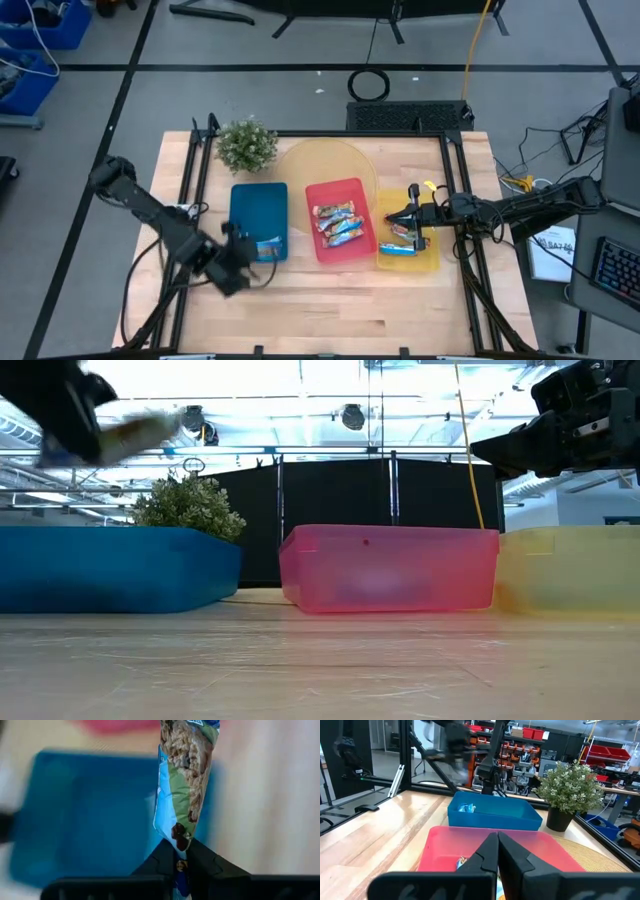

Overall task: Pick and place Granola Bars by type
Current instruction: Put the blue granola bar into the blue bin

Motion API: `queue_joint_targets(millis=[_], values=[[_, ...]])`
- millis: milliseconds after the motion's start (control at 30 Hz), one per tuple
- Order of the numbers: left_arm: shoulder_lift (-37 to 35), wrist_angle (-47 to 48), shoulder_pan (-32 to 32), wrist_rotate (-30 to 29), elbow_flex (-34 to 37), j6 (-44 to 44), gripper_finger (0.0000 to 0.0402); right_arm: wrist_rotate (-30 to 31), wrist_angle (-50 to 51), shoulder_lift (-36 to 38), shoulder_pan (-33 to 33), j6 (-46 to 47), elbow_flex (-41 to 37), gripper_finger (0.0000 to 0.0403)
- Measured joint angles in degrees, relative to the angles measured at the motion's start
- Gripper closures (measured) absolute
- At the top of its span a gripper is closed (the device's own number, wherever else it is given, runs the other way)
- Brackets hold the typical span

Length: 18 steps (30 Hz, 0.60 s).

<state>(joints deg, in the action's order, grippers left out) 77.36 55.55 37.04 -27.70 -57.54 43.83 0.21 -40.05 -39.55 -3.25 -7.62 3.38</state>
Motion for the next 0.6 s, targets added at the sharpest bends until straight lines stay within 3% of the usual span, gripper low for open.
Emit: queue_joint_targets(millis=[100,267,467,600], values=[[0.60,5.33,-6.09,1.28,0.60,-0.18,0.0374,0.00,0.00,0.00,0.00,-0.02,0.00,0.0403],[2.76,0.70,-13.97,8.33,5.25,-4.83,0.0361,-0.02,0.13,0.00,0.00,-0.04,0.00,0.0403],[5.33,-4.95,-18.32,11.17,10.47,-11.55,0.0371,-0.07,0.49,-0.01,0.00,-0.15,0.00,0.0403],[5.45,-6.65,-19.43,12.83,11.04,-11.85,0.0345,-0.09,0.58,-0.02,0.00,-0.15,0.00,0.0403]])
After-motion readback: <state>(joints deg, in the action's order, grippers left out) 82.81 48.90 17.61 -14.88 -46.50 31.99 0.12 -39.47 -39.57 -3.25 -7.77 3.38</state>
